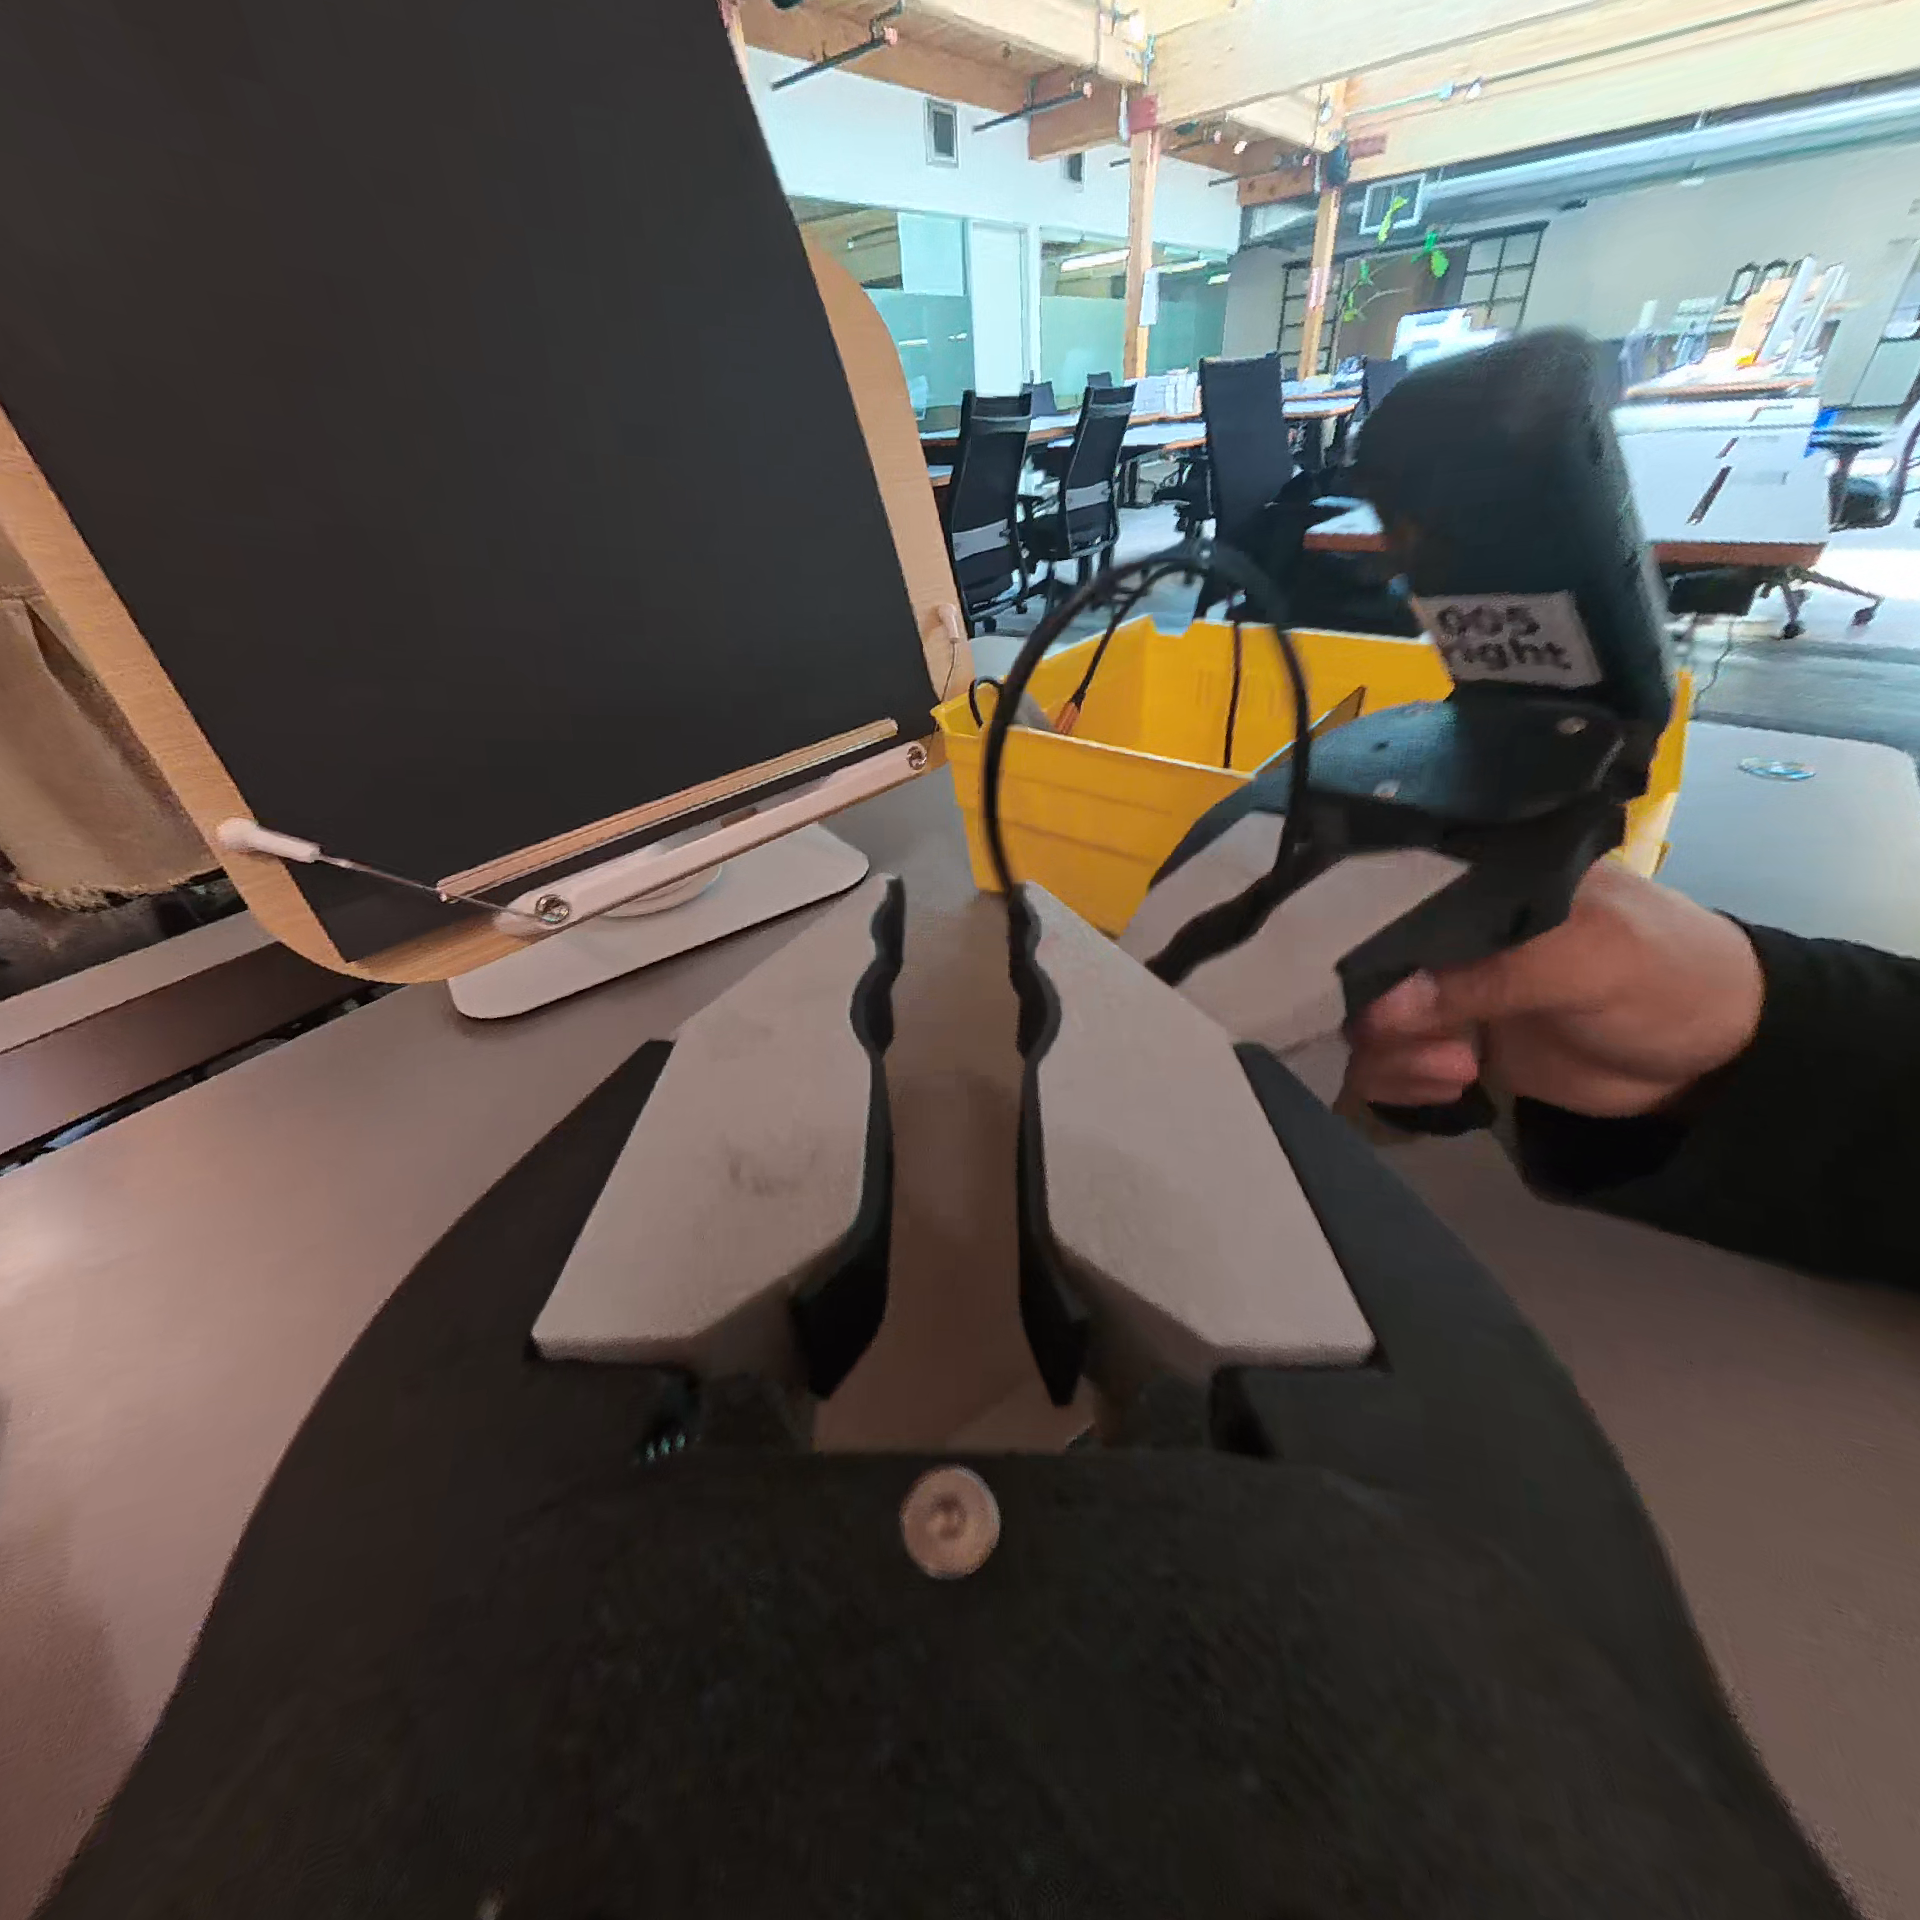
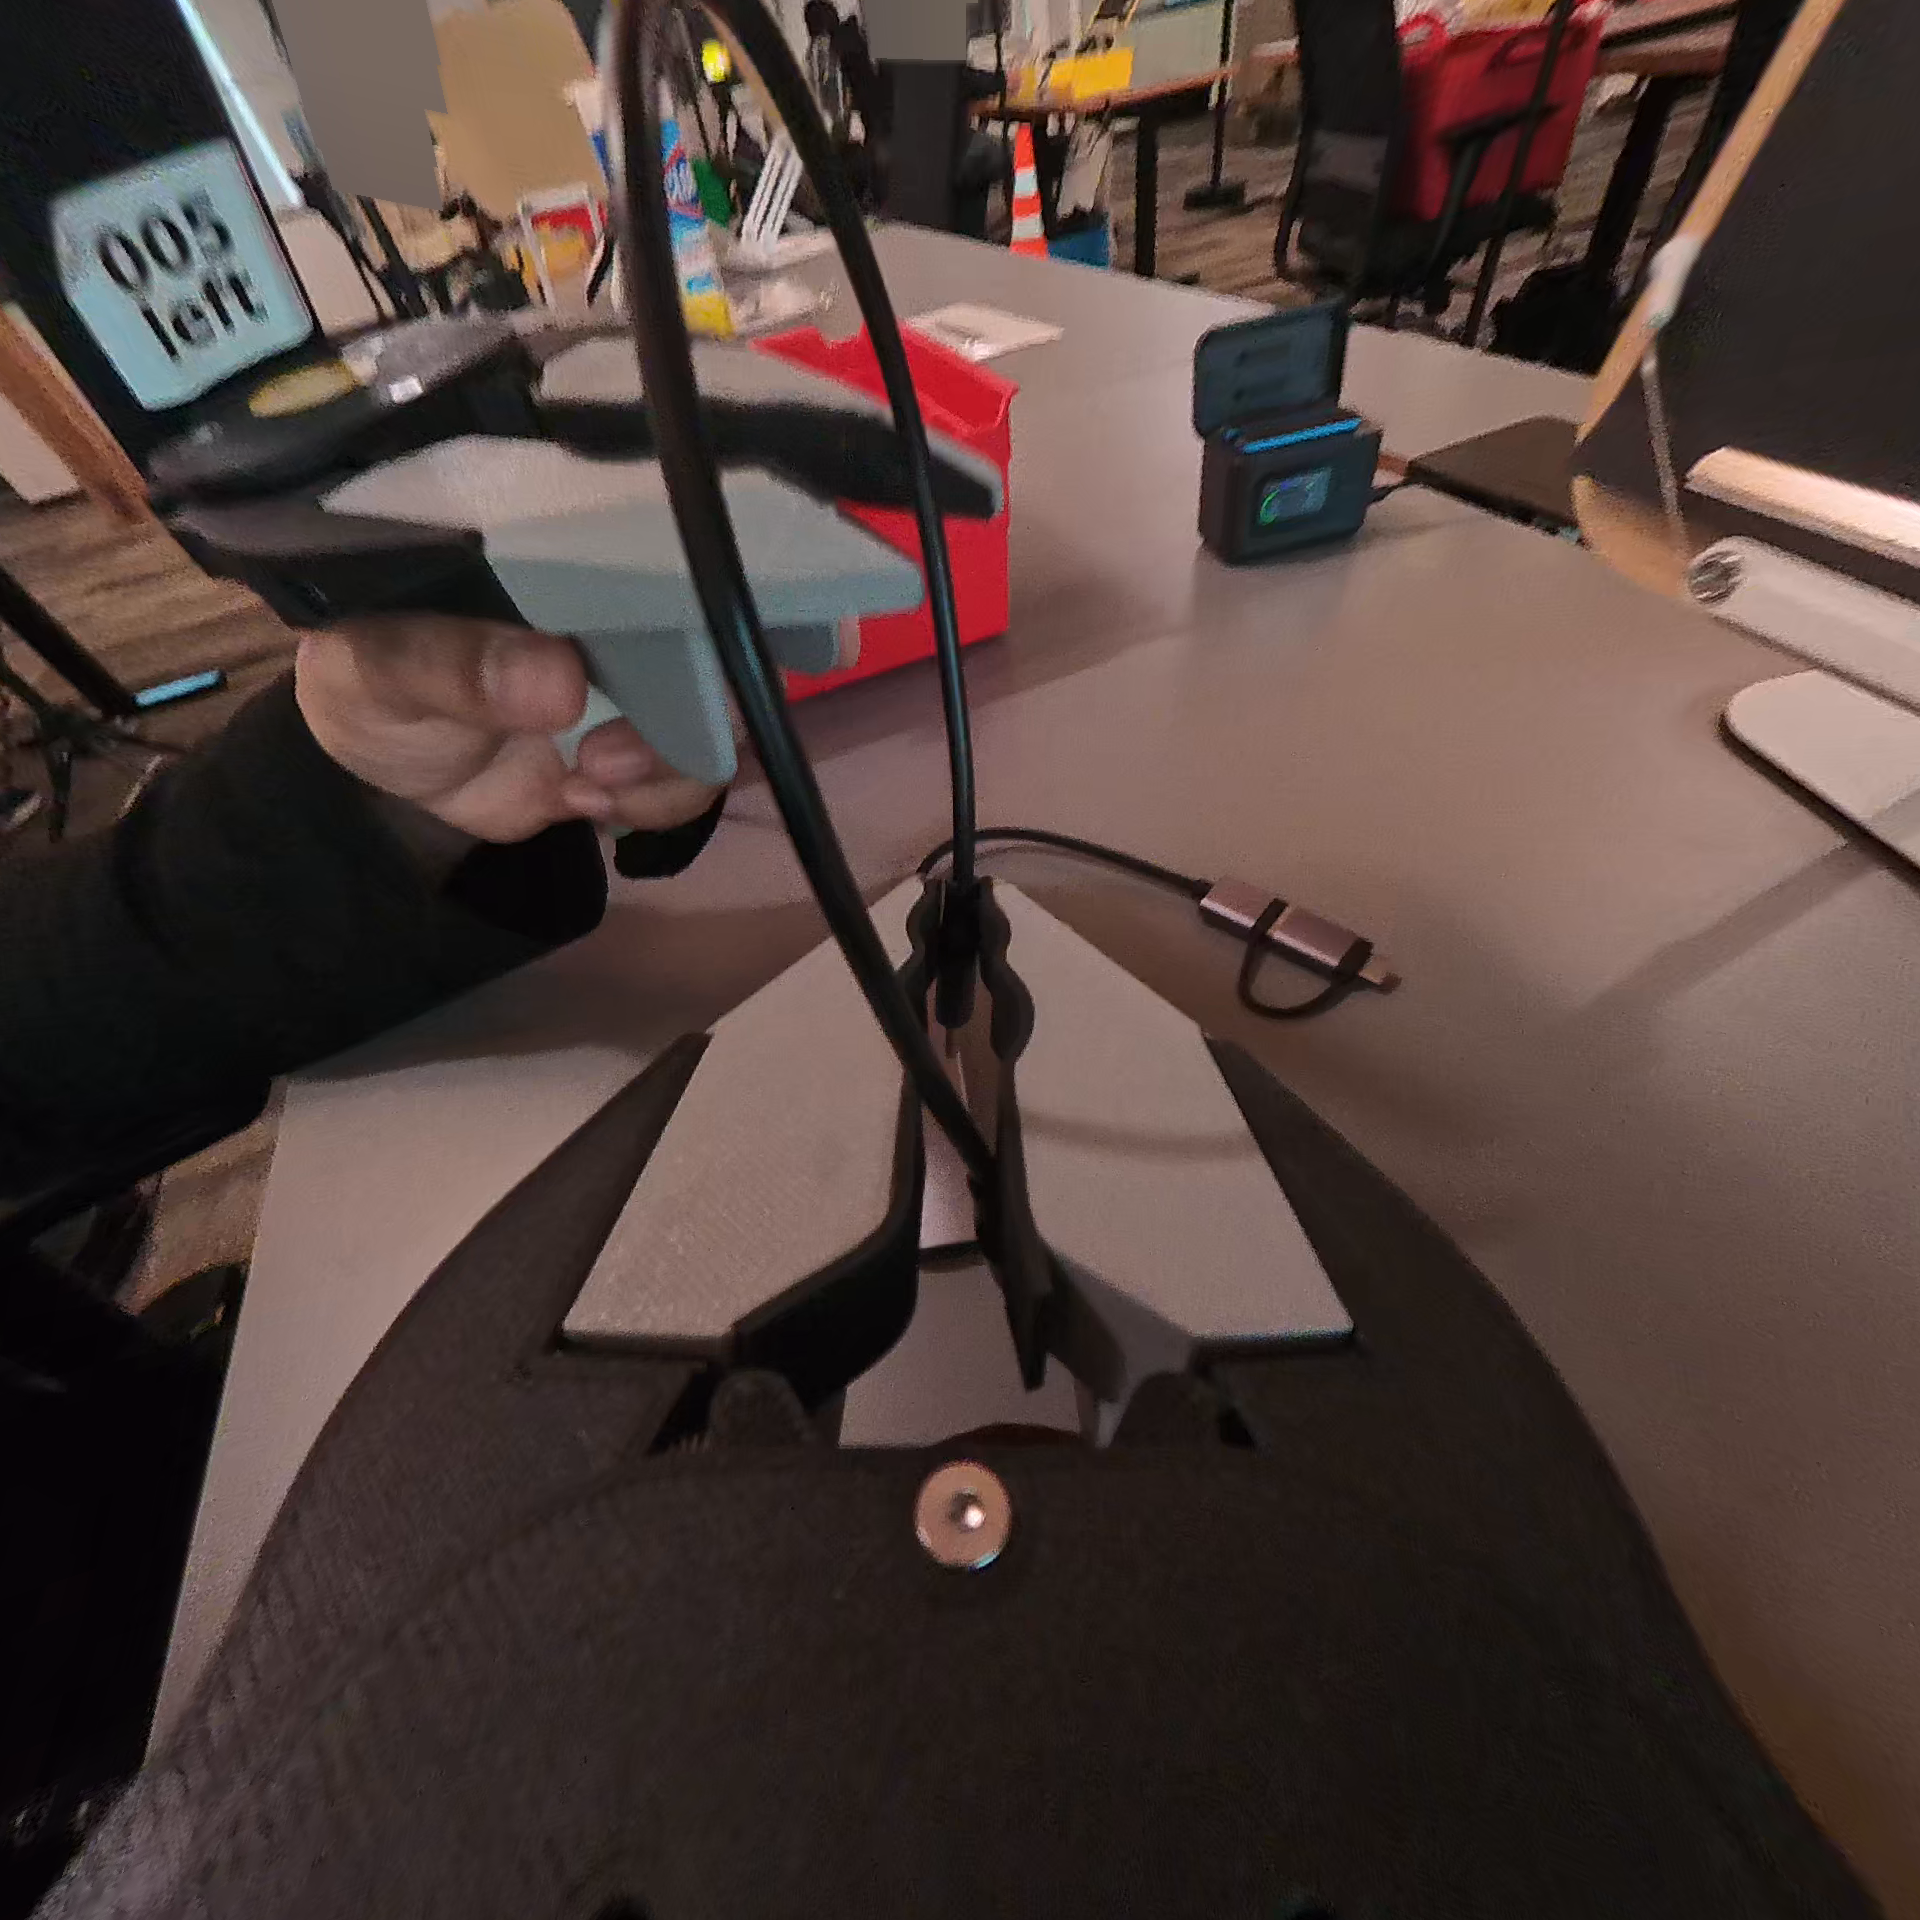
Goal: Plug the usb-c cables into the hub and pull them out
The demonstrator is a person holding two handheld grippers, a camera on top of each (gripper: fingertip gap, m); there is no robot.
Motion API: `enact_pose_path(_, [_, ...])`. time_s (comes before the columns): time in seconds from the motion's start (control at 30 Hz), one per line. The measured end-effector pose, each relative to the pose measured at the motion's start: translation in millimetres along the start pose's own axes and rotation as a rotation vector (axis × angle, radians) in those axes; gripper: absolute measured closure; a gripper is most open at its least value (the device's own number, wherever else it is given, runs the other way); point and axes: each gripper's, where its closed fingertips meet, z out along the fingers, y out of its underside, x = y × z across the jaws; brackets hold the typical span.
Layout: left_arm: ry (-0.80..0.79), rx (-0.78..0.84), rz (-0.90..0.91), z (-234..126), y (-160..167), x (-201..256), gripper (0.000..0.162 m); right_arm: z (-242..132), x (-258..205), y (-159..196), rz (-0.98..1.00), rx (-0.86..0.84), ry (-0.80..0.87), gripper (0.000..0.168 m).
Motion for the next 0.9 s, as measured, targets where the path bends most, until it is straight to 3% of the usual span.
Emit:
enact_pose_path(0.17, [0.032,-0.116,-0.009,5,27,7,0.135,-17,1,-26,0.109,0.171,-0.062,0.165])
enact_pose_path(0.3, [0.164,-0.136,-0.039,12,35,35,0.140,-25,-12,-41,0.168,0.275,-0.186,0.165])
enact_pose_path(0.53, [0.322,-0.042,-0.138,7,17,62,0.140,-26,-23,-43,0.110,0.272,-0.211,0.165])
enact_pose_path(0.6, [0.318,-0.044,-0.165,7,17,58,0.155,-25,-28,-43,0.092,0.268,-0.230,0.165])
enact_pose_path(0.7, [0.349,-0.043,-0.143,6,15,60,0.155,-27,-31,-46,0.082,0.274,-0.240,0.166])
enact_pose_path(0.8, [0.270,-0.061,-0.015,8,19,54,0.156,-27,-25,-44,0.066,0.261,-0.193,0.164])
enact_pose_path(0.87, [0.118,-0.062,0.163,11,20,38,0.156,-31,-18,-48,0.064,0.281,-0.147,0.144])
enact_pose_path(0.9, [0.027,-0.043,0.258,10,17,28,0.156,-32,-13,-49,0.069,0.287,-0.121,0.144])
